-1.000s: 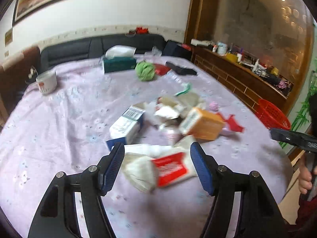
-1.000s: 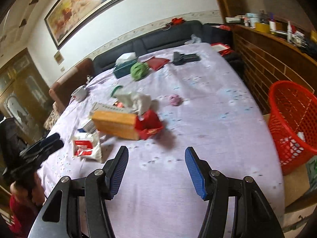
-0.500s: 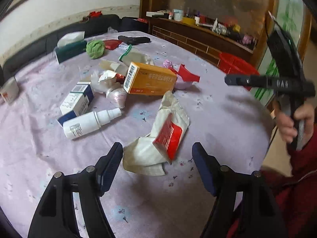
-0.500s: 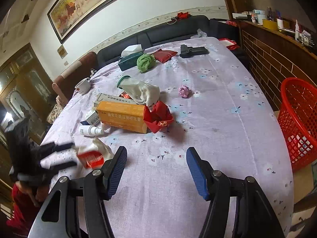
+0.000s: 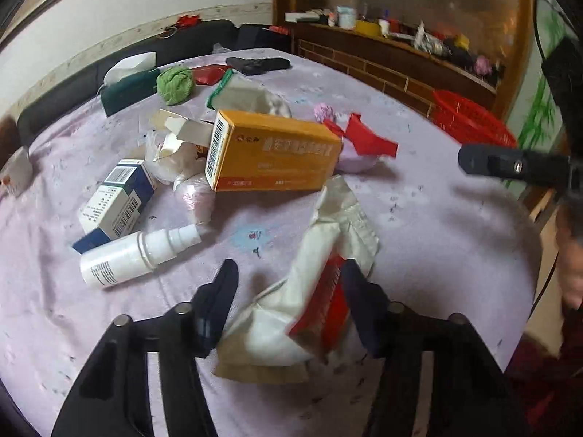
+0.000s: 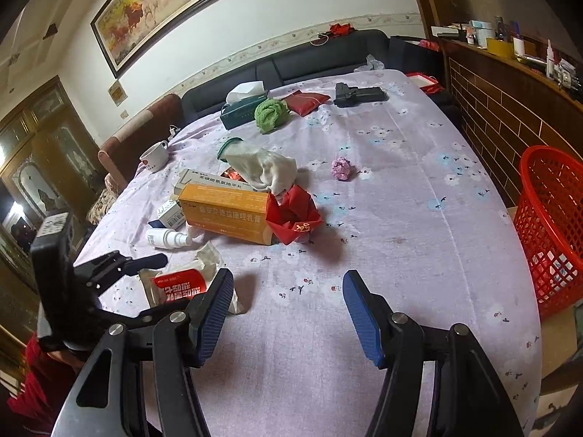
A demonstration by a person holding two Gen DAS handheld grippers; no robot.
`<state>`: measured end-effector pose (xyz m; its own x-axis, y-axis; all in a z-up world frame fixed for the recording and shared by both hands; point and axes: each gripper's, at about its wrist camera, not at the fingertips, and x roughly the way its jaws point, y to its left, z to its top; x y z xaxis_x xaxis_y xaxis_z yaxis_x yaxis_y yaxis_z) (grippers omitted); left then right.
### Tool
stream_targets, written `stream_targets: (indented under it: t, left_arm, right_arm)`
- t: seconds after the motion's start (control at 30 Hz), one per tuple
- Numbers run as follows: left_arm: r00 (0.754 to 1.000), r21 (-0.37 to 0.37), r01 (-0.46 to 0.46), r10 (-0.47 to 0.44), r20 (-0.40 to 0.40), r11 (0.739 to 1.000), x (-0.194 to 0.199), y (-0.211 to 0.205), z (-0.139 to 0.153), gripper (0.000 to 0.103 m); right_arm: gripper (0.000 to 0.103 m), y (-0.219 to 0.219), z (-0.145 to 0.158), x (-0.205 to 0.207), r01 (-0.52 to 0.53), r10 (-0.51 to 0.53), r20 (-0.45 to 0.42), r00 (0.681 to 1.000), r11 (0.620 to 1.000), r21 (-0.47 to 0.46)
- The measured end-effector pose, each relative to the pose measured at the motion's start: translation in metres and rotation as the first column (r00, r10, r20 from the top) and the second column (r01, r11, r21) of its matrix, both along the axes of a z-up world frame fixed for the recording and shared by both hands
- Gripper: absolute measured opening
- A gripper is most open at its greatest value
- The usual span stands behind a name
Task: Collect trash
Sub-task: 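Return to the table and grasp the white-and-red packet with the left tool, then hold the white packet in the left tool while the right tool grasps the red-and-pink wrapper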
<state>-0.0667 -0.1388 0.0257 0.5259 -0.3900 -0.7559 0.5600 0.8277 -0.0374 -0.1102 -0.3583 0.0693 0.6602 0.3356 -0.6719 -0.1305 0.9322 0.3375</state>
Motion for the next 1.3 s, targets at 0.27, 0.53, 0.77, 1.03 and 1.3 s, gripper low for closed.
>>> stream_targets:
  t: [0.27,0.53,0.77,1.03,1.3]
  left_arm:
    - [0.997,-0.097,-0.075,0.077,0.015,0.993,-0.014,0.011,-0.001,0.021]
    - [0.989,-0.230,-0.132,0.145,0.041,0.964,-0.027,0.040,0.006,0.021]
    - [0.977,-0.282,-0.166,0.196,0.079,0.945,-0.030,0.049,0.012,0.021]
    - [0.978,-0.274,-0.154,0.186,0.098,0.949,-0.034,0.047,0.012,0.021]
    - [0.970,-0.271,-0.141,0.188,0.156,0.952,-0.043,0.044,0.015,0.021]
  right_arm:
    - [0.067,0.007,0.004,0.007,0.006,-0.005,0.017,1.000,1.000,-0.016]
    - [0.067,0.006,0.003,0.014,0.041,-0.041,0.011,0.999,0.998,-0.055]
    - [0.067,0.017,0.002,0.028,0.032,-0.031,0.012,0.999,0.989,-0.143]
    - [0.051,0.057,-0.008,0.066,-0.035,0.045,0.024,0.999,0.949,-0.315]
    - [0.008,0.061,-0.012,0.056,0.019,0.005,0.073,0.997,0.944,-0.330]
